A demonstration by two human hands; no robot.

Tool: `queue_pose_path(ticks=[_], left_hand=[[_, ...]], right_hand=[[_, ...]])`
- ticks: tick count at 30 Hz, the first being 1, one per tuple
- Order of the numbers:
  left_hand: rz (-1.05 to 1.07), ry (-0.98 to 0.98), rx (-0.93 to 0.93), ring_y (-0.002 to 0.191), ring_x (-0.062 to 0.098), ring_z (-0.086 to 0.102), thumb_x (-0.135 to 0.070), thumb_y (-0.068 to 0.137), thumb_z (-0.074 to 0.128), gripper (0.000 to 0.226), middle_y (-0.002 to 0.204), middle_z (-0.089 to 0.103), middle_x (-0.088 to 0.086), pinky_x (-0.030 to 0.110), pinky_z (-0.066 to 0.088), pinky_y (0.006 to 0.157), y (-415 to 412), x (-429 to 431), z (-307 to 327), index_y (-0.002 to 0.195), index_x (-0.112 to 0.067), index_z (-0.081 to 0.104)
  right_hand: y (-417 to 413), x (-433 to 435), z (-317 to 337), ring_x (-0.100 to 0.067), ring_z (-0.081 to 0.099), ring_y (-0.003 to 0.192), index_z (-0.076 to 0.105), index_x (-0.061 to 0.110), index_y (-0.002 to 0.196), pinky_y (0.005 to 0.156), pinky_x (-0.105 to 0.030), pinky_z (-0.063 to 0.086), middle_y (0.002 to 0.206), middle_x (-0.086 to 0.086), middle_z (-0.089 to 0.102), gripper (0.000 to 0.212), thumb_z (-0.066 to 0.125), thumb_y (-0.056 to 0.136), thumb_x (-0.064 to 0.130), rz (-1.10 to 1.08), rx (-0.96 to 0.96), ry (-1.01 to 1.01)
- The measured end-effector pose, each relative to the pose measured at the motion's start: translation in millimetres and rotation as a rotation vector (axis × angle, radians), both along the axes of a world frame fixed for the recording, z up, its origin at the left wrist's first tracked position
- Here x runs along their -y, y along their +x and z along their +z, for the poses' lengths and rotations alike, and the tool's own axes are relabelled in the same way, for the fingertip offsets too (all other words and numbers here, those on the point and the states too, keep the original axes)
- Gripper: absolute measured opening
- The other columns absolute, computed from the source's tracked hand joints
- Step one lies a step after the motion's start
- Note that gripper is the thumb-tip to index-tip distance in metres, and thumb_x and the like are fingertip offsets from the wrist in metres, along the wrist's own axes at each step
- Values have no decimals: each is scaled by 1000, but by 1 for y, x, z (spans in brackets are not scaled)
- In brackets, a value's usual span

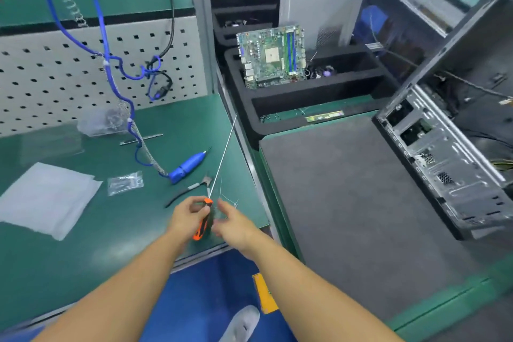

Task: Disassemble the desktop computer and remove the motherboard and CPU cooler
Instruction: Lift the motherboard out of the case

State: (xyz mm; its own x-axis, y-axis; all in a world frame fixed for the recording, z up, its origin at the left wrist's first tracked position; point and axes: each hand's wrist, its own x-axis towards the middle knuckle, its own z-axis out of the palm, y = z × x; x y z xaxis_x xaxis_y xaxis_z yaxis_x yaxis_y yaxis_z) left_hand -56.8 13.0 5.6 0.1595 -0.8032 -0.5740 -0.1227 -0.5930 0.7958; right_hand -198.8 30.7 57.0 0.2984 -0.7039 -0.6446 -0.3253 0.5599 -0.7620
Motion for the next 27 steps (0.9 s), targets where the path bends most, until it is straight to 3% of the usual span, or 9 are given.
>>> queue_pose_path(ticks=[2, 4, 7, 12, 16, 18, 20, 23, 27], left_hand=[[34, 3, 183, 90, 33, 67, -4, 91, 67, 17, 102, 72, 18, 39, 52, 82, 4, 9, -11, 107, -10, 69], [57, -5, 335, 90, 28, 67, -5, 87, 71, 19, 99, 73, 12, 30, 45, 78, 7, 16, -19, 106, -9, 70], [53, 10, 503, 93, 25, 64, -6, 86, 71, 22, 102, 73, 9, 27, 41, 81, 6, 24, -25, 108, -10, 69], [-34, 170, 724, 127, 32, 42, -29, 84, 72, 53, 136, 48, 10, 44, 35, 101, -8, 26, -18, 133, -24, 53], [-48, -45, 814, 121, 32, 43, -29, 84, 71, 41, 128, 51, 8, 44, 32, 100, -21, 22, -8, 123, -24, 59], [-73, -185, 674, 106, 29, 53, -22, 86, 70, 29, 117, 58, 6, 40, 40, 94, -29, 23, 0, 114, -19, 62], [-42, -216, 404, 90, 23, 60, -14, 89, 67, 19, 106, 64, 4, 30, 45, 79, -43, 22, 12, 107, -16, 61], [55, -92, 89, 73, 22, 63, -11, 93, 57, 15, 88, 67, 5, 29, 43, 61, -67, 19, 33, 108, -12, 58], [-14, -13, -61, 62, 18, 56, -15, 99, 49, 14, 87, 66, 5, 27, 37, 48, -105, 9, 57, 110, -11, 57]], right_hand=[[-2, -4, -7, -17, 58, 100, 30, 24, 152, 78, -23, 43, 149, -9, 47, 65, 51, 93, 7, 40, 1, 19], [-9, -8, -16, -15, 55, 116, 30, 21, 153, 87, -21, 44, 155, -1, 39, 63, 52, 94, 10, 55, -6, 38], [-20, -16, -31, -15, 51, 126, 38, 21, 148, 105, -32, 46, 150, 4, 44, 56, 54, 95, 11, 29, -33, 79], [-35, -21, -39, -16, 55, 120, 44, 23, 143, 103, -35, 49, 142, 5, 51, 51, 56, 95, 13, -32, -51, 109], [-40, -15, -29, -14, 59, 102, 48, 26, 137, 99, -36, 52, 133, 11, 56, 46, 53, 93, 12, -142, -11, 90], [-44, -12, -20, -15, 60, 99, 49, 25, 134, 91, -34, 55, 130, 10, 58, 42, 51, 94, 12, -203, 17, 75], [-48, -11, -8, -14, 62, 98, 51, 26, 129, 78, -28, 56, 126, 7, 60, 36, 50, 95, 12, -251, 31, 53], [-59, -14, 12, -12, 64, 82, 52, 26, 121, 66, -26, 53, 117, 1, 63, 26, 47, 99, 15, -306, 12, 13], [-88, -26, 39, -12, 55, 59, 55, 22, 115, 49, -21, 42, 100, 0, 69, 27, 39, 96, 10, -383, -48, -36]])
